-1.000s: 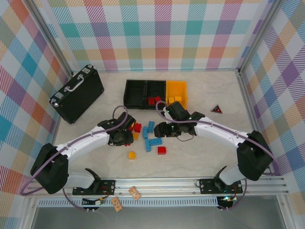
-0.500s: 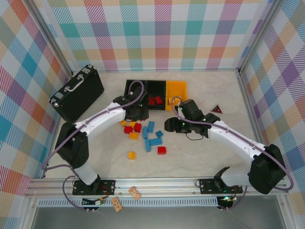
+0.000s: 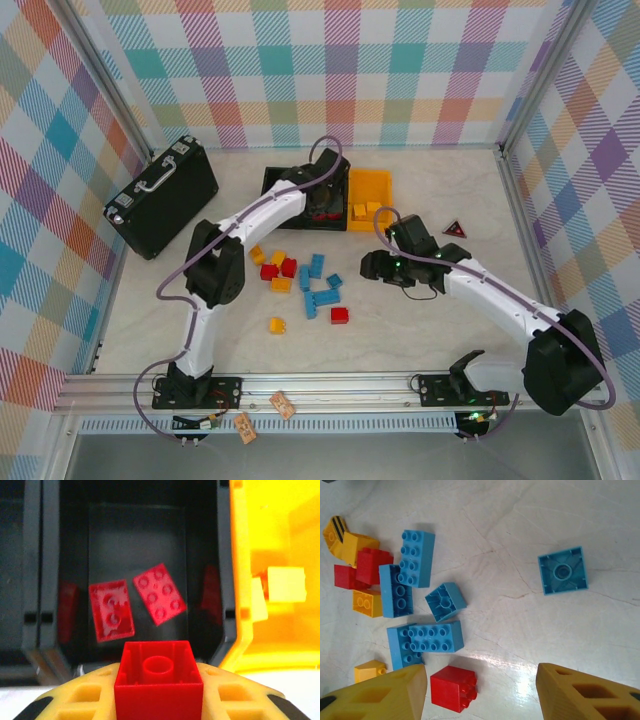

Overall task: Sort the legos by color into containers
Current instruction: Place the lego in the container.

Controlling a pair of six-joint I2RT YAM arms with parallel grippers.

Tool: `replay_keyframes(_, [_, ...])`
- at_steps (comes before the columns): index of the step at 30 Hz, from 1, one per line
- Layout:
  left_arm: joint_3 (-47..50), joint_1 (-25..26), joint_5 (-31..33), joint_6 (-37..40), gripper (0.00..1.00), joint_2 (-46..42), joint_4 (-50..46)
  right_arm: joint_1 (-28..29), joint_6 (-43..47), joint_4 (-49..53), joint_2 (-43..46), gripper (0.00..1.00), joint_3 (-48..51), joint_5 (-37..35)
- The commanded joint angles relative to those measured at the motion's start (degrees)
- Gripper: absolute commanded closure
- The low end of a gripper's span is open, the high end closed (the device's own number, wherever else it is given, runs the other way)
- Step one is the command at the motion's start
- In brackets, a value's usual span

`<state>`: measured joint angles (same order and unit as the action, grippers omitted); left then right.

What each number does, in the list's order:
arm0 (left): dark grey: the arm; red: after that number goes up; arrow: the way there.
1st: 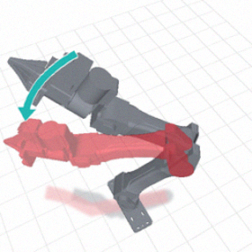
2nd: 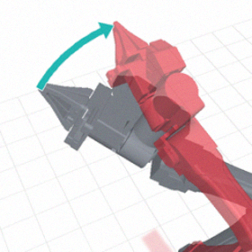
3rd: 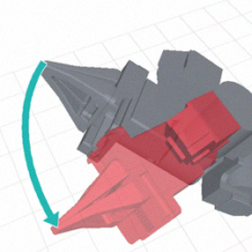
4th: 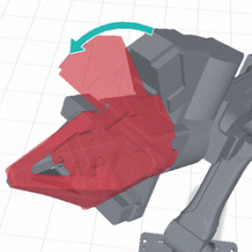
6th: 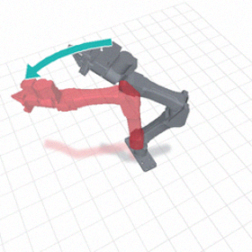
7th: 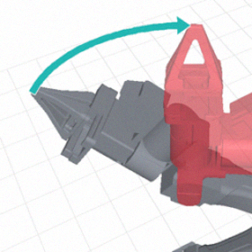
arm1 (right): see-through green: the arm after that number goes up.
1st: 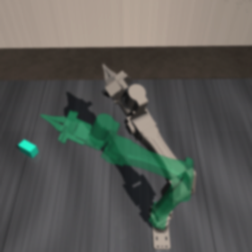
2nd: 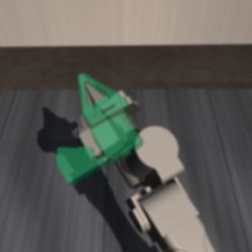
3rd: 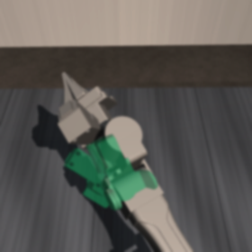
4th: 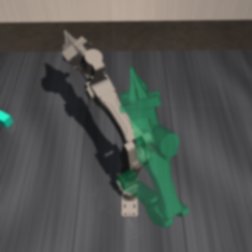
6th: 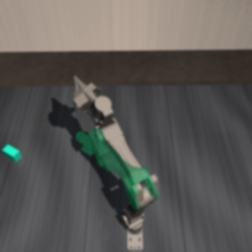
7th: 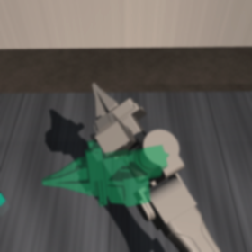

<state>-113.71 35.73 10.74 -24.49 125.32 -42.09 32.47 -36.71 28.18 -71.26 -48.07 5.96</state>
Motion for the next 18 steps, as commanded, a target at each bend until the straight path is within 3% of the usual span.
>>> replay_keyframes(1, [-6.3,-1.9,-0.1,1.2,0.85,4.0,-1.9,-0.5,-0.9,0.9,1.8,0.40,0.7,-0.6])
replay_keyframes(10, [-20.3,-2.7,0.9,2.7,0.83,15.2,-3.0,-1.3,-1.0,1.7,2.8,0.40,1.6,-0.9])
replay_keyframes(18, [-24.3,-3.4,0.9,3.0,0.80,19.5,-0.2,-1.8,-1.3,2.3,4.3,0.40,2.6,-1.3])
